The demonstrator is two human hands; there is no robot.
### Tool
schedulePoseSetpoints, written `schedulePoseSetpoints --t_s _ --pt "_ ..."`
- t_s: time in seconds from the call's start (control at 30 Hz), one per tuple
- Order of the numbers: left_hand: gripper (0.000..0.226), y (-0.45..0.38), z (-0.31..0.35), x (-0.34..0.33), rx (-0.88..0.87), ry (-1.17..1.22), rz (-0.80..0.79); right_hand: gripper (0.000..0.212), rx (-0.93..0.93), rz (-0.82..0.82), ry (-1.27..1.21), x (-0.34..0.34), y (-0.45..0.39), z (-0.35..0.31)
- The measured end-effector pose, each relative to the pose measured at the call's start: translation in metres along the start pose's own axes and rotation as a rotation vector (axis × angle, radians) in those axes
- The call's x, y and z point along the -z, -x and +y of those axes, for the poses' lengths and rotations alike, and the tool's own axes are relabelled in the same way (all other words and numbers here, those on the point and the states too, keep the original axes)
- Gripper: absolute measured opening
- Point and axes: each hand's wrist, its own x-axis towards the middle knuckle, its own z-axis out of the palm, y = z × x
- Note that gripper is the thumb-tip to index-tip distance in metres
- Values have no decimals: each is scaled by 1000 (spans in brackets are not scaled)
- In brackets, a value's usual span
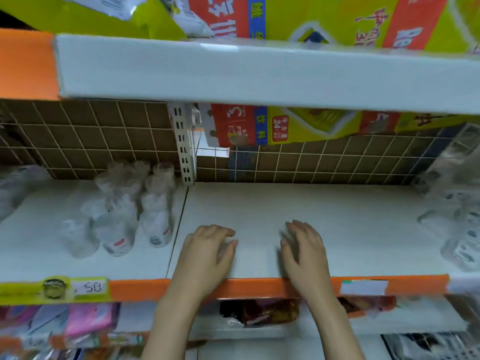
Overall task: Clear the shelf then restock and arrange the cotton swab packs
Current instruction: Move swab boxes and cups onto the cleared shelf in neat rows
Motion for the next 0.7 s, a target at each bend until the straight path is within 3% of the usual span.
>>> schedulePoseSetpoints --t_s 0.37,0.7 --pt "58 -6 9 -10 70 -39 -46 37 10 -39 8 12 0 15" --pt "55 -14 16 -33 84 -65 -63 36 -21 -42 -25 22 0 43"
